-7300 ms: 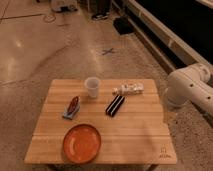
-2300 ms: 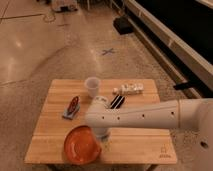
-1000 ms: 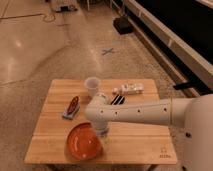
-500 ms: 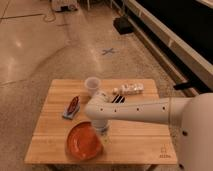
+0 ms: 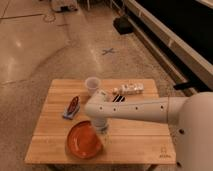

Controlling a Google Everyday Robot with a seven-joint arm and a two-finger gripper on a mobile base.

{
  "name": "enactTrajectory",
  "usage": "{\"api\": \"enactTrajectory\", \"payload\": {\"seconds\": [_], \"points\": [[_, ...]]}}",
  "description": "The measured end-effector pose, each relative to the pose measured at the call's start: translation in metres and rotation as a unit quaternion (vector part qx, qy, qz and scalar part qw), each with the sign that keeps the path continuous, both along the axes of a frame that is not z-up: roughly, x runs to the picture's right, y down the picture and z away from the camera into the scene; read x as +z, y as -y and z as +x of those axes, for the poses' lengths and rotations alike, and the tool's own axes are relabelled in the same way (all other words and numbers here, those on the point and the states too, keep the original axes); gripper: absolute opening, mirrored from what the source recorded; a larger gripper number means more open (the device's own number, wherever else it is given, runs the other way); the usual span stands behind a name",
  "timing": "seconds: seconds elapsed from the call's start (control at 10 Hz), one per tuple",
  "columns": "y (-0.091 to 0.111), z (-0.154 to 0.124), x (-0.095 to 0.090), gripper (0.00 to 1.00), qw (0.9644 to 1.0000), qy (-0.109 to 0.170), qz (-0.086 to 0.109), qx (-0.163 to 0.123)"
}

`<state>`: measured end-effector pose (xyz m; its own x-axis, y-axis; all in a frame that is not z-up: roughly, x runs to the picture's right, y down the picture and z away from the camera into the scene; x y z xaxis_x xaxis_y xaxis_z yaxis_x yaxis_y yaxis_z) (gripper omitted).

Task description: Push the ceramic bowl across the table

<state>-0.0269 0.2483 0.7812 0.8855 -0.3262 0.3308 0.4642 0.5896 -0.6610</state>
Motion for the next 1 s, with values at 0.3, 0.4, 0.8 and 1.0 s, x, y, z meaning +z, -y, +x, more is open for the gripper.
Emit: {"api": "enactTrajectory", "payload": {"seconds": [0.3,0.4,0.8,1.0], "points": [[0.004,0.001,0.005,0.65,1.0,0.001,-0.002,-0.002],[0.006,0.002,0.007,0.65,1.0,0.002,-0.002,-0.002],[0.007,0.001,0.013,0.65,0.9999,0.006,-0.005,-0.008],[0.009,0.002,0.016,0.65,0.9999,0.008,-0.006,-0.009]]}}
